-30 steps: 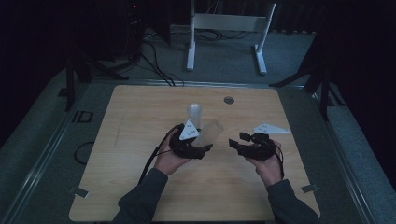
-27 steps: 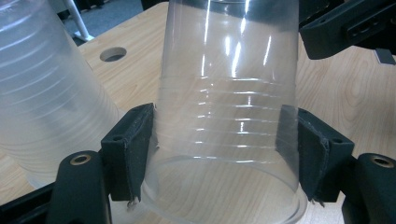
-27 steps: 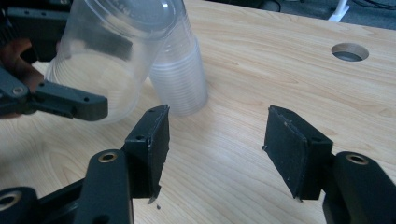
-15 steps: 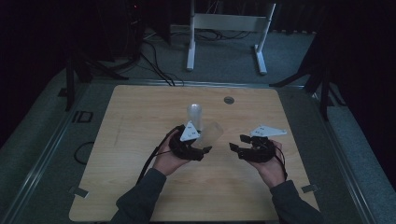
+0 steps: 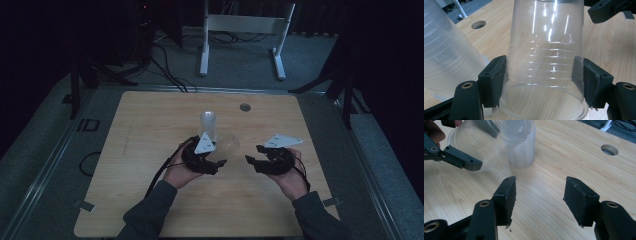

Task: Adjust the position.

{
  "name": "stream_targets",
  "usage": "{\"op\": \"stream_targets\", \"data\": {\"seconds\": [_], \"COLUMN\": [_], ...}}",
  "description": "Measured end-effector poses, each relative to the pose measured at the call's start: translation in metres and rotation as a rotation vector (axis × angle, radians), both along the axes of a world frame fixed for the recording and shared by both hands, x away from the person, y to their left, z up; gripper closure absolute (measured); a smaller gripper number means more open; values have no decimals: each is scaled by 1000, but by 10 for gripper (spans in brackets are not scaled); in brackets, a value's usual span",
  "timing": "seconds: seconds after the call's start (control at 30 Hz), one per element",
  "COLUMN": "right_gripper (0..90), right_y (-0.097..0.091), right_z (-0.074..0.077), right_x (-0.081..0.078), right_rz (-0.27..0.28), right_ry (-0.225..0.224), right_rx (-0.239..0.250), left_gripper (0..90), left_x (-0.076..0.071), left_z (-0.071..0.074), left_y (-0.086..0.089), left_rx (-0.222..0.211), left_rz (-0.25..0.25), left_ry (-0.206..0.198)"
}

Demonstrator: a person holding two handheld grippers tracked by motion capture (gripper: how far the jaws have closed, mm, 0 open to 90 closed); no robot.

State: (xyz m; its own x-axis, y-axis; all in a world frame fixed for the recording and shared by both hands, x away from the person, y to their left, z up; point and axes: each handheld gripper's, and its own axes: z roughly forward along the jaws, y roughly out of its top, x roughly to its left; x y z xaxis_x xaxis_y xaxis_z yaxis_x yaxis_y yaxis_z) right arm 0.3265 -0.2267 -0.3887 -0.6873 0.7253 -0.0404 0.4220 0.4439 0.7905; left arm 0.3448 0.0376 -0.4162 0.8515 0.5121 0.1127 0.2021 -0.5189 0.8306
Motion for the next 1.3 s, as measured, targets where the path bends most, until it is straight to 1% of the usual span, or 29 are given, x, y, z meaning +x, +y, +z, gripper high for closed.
{"op": "stream_targets", "data": {"seconds": [0.13, 0.23, 0.4, 0.5, 0.57, 0.67, 0.77, 1.07, 1.2, 1.3], "right_gripper": [435, 436, 438, 437, 435, 430, 425, 414, 392, 386], "right_y": [0, 1, 2, 3, 3, 4, 4, 6, 6, 7], "right_z": [0, 0, 2, 3, 4, 6, 7, 6, 4, 4], "right_x": [-1, -1, -1, -1, 0, 1, 2, 3, 4, 5], "right_rz": [11, 18, 35, 40, 48, 57, 70, 102, 127, 137], "right_ry": [2, -2, -7, -2, -4, 1, 10, 36, 65, 73], "right_rx": [-21, -46, -69, -81, -92, -109, -131, -168, -182, -189], "left_gripper": [293, 293, 293, 293, 293, 293, 293, 292, 293, 293], "left_x": [-1, -1, -2, -2, -3, -3, -2, -3, -3, -3], "left_z": [-1, -1, -2, -3, -4, -5, -5, -8, -9, -10], "left_y": [-1, -1, -3, -4, -4, -4, -4, -6, -8, -9], "left_rx": [12, 20, 33, 42, 39, 50, 65, 75, 84, 90], "left_rz": [-12, -33, -56, -61, -63, -72, -76, -91, -102, -109], "left_ry": [-4, -8, -8, -8, -2, -1, 0, 11, 17, 22]}}
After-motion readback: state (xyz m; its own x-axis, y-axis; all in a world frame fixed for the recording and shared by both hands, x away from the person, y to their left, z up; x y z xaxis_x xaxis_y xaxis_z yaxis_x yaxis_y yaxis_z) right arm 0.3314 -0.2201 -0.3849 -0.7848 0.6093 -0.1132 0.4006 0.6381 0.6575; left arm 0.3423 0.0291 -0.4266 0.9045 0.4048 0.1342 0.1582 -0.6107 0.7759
